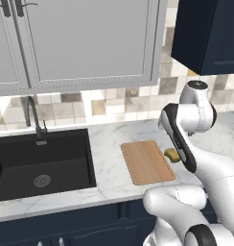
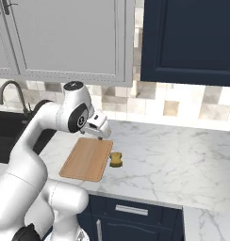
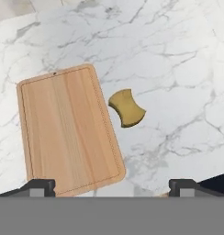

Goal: Pick up the sponge from the counter and clean the cutting board by briefly scrubbing or pressing down on the cutting board. Once finished, release the sponge.

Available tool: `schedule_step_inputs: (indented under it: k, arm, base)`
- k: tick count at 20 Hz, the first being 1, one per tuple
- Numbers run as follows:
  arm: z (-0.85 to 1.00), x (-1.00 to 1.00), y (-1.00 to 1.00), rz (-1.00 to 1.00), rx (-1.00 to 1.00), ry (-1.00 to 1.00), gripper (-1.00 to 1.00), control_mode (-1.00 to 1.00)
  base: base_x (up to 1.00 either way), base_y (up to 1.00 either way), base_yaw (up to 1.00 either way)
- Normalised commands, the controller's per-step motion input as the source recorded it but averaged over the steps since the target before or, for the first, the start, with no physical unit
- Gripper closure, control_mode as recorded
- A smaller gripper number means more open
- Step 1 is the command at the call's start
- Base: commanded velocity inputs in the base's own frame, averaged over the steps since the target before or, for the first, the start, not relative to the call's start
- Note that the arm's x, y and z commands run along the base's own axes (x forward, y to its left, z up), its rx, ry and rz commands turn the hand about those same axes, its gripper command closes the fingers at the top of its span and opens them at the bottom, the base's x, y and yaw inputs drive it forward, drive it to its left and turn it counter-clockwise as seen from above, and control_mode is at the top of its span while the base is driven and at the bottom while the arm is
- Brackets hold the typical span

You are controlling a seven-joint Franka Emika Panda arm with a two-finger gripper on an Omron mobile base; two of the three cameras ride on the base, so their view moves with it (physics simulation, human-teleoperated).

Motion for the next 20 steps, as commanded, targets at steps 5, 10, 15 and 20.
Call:
schedule_step_inputs:
  k: [5, 10, 15, 20]
  arm:
    - [-0.54, 0.09, -0.35, 0.05, -0.01, -0.01, -1.00, -1.00]
    - [-0.40, 0.23, -0.42, 0.18, 0.00, 0.00, -1.00, -1.00]
    - [-0.26, 0.26, -0.30, 0.22, 0.00, 0.00, -1.00, -1.00]
    - [-0.28, 0.25, -0.13, 0.19, -0.01, 0.01, -1.00, -1.00]
  base:
    - [0.00, 0.00, 0.00]
    - [0.00, 0.00, 0.00]
    - [0.00, 0.00, 0.00]
    - [0.00, 0.00, 0.00]
